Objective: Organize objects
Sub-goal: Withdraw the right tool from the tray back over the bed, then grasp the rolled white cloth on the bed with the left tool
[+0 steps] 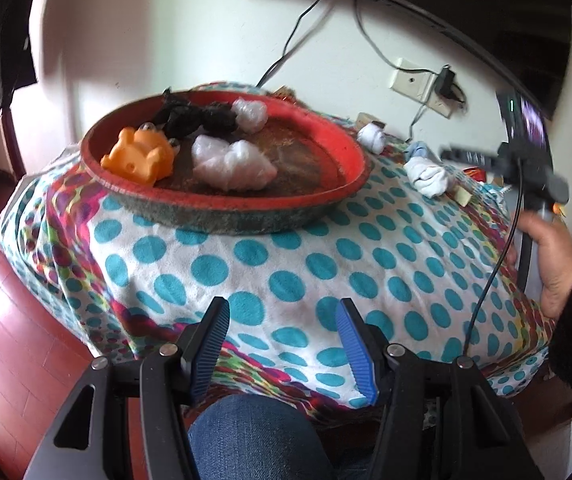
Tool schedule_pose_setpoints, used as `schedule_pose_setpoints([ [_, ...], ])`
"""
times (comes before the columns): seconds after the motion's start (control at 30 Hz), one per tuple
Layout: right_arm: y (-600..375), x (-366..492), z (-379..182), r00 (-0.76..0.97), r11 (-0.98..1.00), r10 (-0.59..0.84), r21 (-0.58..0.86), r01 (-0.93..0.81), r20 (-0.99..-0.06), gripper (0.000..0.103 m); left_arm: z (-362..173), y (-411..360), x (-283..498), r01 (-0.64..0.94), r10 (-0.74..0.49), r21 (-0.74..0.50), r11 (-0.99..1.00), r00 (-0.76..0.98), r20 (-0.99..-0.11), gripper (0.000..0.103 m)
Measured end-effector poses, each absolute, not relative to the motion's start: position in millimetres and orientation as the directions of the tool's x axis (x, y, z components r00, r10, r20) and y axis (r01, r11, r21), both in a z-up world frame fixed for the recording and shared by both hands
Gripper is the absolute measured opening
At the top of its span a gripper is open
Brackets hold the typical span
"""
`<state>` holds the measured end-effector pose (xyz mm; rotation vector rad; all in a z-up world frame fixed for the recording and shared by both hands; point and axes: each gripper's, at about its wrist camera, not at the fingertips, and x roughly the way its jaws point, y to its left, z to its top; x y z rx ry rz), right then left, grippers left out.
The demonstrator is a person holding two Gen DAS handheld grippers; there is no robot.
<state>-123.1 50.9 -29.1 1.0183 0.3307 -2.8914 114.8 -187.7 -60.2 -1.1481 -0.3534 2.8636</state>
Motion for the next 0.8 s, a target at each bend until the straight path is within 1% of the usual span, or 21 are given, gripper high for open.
schedule_pose_setpoints([
  [0.1, 137, -138, -48, -0.747, -0.978, 0.181, -0.197, -0.068, -0.64, 0.103, -56, -173, 120, 0.002, 0.123, -0.191, -0.982, -0.761, -0.638, 0.057],
  [0.13, 167, -141, -54, -0.725, -0.977, 0.21, -0.178, -0.122, -0.656, 0.103, -57, -166, 120, -0.017, 0.126, -0.176, -0.984, -0.762, -0.635, 0.057],
  [0.2, 205, -137, -57, -0.717, -0.977, 0.209, -0.109, -0.184, -0.665, 0.103, -60, -152, 118, -0.055, 0.136, -0.144, -0.988, -0.755, -0.642, 0.057],
  [0.3, 254, -133, -63, -0.717, -0.963, 0.156, 0.057, -0.264, -0.679, 0.103, -60, -127, 113, -0.115, 0.136, -0.075, -0.991, -0.756, -0.64, 0.057],
  [0.33, 267, -130, -63, -0.727, -0.954, 0.125, 0.119, -0.274, -0.675, 0.103, -58, -120, 110, -0.134, 0.144, -0.065, -0.989, -0.758, -0.636, 0.057],
  [0.4, 280, -127, -62, -0.745, -0.941, 0.094, 0.185, -0.283, -0.66, 0.103, -54, -104, 101, -0.171, 0.166, -0.053, -0.984, -0.755, -0.635, 0.057],
  [0.47, 282, -122, -59, -0.755, -0.936, 0.089, 0.205, -0.287, -0.649, 0.103, -47, -84, 85, -0.206, 0.184, -0.038, -0.978, -0.755, -0.629, 0.057],
  [0.63, 285, -122, -63, -0.754, -0.929, 0.076, 0.228, -0.291, -0.653, 0.103, -27, -23, 26, -0.291, 0.205, 0.052, -0.955, -0.779, -0.593, 0.057],
  [0.73, 288, -122, -66, -0.752, -0.922, 0.064, 0.251, -0.297, -0.656, 0.103, -18, 11, -12, -0.302, 0.173, 0.143, -0.943, -0.808, -0.564, 0.057],
  [0.8, 290, -121, -67, -0.754, -0.92, 0.04, 0.271, -0.284, -0.655, 0.103, -13, 27, -35, -0.322, 0.186, 0.157, -0.933, -0.809, -0.558, 0.057],
])
